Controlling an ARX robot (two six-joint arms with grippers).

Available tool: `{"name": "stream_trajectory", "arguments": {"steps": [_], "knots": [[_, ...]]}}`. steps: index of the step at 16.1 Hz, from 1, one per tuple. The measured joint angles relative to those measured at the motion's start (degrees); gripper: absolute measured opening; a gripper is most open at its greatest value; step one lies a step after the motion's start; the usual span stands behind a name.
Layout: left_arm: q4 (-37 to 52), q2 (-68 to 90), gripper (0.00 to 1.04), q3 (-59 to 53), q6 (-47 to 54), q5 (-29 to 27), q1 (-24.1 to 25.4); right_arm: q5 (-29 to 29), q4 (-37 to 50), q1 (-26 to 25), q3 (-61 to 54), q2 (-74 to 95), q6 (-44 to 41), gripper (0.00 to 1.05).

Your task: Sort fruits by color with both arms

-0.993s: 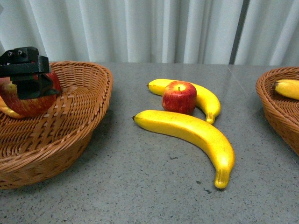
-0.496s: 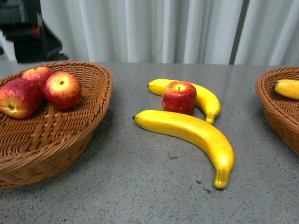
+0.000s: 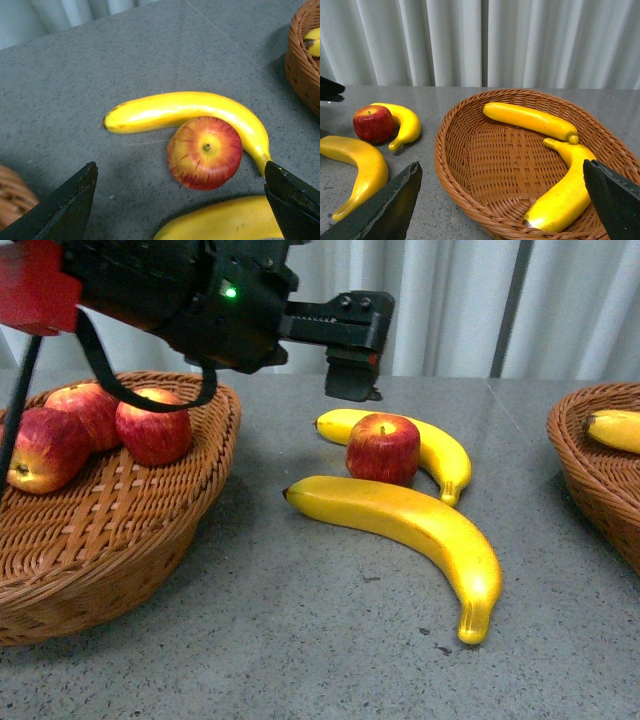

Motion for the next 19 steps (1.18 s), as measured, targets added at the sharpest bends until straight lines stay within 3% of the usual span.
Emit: {"name": "stream_trajectory", "arguments": {"steps": [4,16,17,19], "knots": [[-2.82,12.59,0.98,10.03,5.70,1.79,-2.84,0.00,0.02,0.00,0.00,0.00,0.00,0.98],[-3.63,19.26,0.98,14.88,7.98,1.81,-3.26,0.00,0.02,0.00,0.00,0.00,0.00,0.98],[-3.43,19.58,0.94,15.32,8.02,1.73,-3.37,0.00,0.02,0.00,0.00,0.00,0.00,0.98],[-3.21,19.58,0.75,15.32,8.07,1.33,-3.50,0.00,0.02,0.00,0.00,0.00,0.00,0.98]]}}
